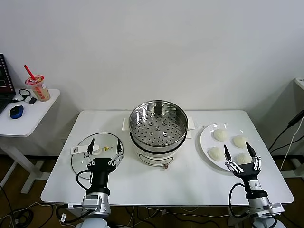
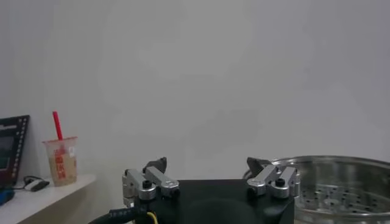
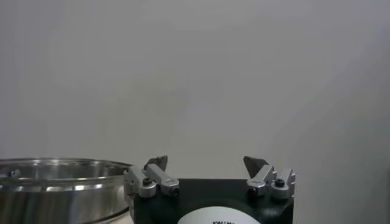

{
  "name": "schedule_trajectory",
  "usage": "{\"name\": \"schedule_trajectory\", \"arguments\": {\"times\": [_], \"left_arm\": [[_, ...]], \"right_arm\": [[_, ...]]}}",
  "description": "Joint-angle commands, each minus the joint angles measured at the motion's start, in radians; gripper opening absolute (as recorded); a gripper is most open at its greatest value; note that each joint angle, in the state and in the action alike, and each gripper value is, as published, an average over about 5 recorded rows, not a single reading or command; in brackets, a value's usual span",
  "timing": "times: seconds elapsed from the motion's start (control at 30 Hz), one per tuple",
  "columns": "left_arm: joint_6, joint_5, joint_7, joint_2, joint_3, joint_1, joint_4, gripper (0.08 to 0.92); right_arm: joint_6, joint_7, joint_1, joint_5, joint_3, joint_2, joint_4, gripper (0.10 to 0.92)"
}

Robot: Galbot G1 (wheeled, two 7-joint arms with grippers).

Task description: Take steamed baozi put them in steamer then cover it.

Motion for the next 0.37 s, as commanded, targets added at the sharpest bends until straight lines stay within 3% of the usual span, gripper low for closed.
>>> {"name": "schedule_trajectory", "arguments": {"times": [0.03, 0.37], "left_arm": [[0.000, -0.002, 0.002, -0.033, -0.002, 0.001, 0.003, 0.823], [-0.002, -0.020, 0.010, -0.033, -0.013, 0.005, -0.002, 0.823]], "right_arm": [[-0.023, 0.007, 0.024, 0.038, -0.018, -0.053, -0.039, 0.823], [-0.057, 0.011, 0.057, 0.048, -0.051, -0.076, -0.040, 0.823]]}}
